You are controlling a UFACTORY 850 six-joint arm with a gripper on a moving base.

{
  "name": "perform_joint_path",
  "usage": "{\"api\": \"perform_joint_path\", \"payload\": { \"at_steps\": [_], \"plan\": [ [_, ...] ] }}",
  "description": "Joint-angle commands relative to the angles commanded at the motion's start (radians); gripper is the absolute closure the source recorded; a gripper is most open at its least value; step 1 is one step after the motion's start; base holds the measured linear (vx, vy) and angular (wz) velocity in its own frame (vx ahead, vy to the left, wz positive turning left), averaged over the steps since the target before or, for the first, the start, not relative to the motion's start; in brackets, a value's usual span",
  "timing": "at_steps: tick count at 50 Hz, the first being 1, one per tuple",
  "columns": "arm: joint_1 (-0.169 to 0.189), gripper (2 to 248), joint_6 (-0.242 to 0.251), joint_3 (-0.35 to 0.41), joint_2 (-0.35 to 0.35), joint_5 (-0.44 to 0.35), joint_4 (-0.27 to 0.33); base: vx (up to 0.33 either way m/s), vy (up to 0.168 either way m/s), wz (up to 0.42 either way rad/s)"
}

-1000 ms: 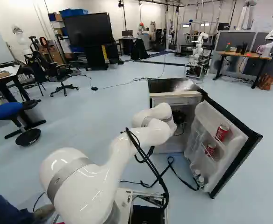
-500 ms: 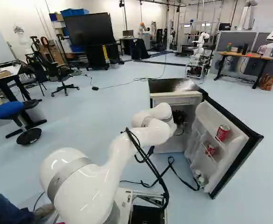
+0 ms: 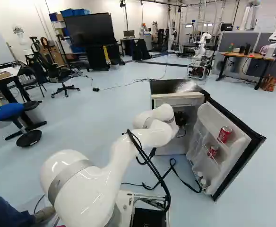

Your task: Grab a drink from the fridge

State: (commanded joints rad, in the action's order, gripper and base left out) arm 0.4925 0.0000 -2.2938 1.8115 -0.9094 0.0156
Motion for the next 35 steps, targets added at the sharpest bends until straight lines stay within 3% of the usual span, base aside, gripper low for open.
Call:
{"api": "perform_joint_path", "payload": {
  "at_steps": [19,35],
  "plan": [
    [0.000,157,0.000,0.122,-0.074,0.000,0.000,0.000,0.000,0.000],
    [0.003,157,0.000,0.307,-0.187,0.000,0.000,0.000,0.000,0.000]
  ]
}}
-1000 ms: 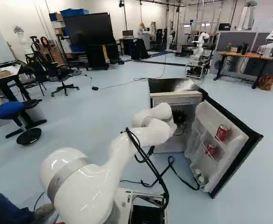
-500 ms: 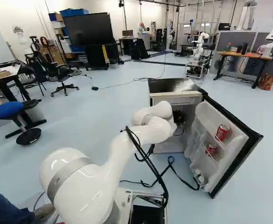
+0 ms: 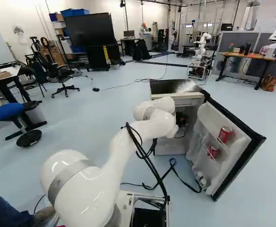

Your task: Grab a drink from the fridge

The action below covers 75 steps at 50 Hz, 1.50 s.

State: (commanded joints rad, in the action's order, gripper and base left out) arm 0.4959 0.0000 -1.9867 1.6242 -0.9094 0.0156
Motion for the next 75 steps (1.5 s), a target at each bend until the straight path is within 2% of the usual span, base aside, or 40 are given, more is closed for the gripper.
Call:
{"api": "perform_joint_path", "payload": {
  "at_steps": [13,34,52,75],
  "plan": [
    [0.004,157,0.000,0.180,-0.125,0.000,0.000,0.000,0.000,0.000],
    [0.010,157,0.000,0.423,-0.301,0.000,0.000,0.000,0.000,0.000],
    [0.011,157,0.000,0.601,-0.436,0.000,0.000,0.000,0.000,0.000],
    [-0.015,157,0.000,0.797,-0.592,0.000,0.000,0.000,0.000,0.000]
  ]
}}
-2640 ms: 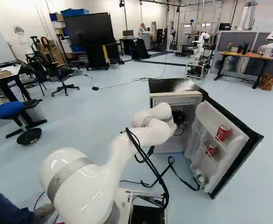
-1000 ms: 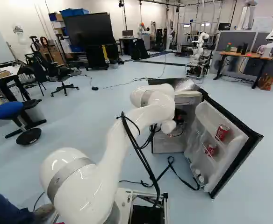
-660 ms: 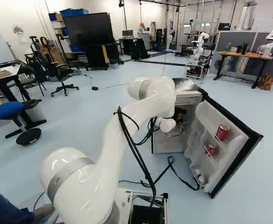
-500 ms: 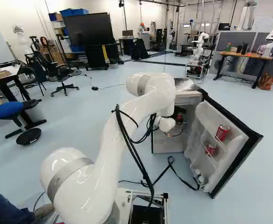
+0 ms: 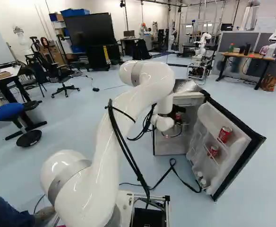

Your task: Grab a drink from the fridge

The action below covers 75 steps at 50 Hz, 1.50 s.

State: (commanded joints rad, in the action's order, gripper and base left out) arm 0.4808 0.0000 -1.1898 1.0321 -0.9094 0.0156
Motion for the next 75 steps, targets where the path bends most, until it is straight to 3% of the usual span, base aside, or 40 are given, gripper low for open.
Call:
{"api": "perform_joint_path", "payload": {
  "at_steps": [43,75],
  "plan": [
    [-0.026,157,0.000,0.330,-0.286,0.000,0.000,0.000,0.000,0.000],
    [-0.027,157,0.000,0.389,-0.393,0.000,0.000,0.000,0.000,0.000]
  ]
}}
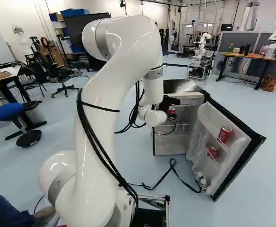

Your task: Grab a drink from the fridge

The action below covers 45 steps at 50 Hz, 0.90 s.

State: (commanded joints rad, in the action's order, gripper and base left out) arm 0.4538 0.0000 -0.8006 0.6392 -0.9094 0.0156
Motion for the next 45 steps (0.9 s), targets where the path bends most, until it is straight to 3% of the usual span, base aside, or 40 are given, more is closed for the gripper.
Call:
{"api": "perform_joint_path", "payload": {
  "at_steps": [45],
  "plan": [
    [0.000,157,0.000,0.047,-0.129,0.000,0.000,0.000,0.000,0.000]
  ]
}}
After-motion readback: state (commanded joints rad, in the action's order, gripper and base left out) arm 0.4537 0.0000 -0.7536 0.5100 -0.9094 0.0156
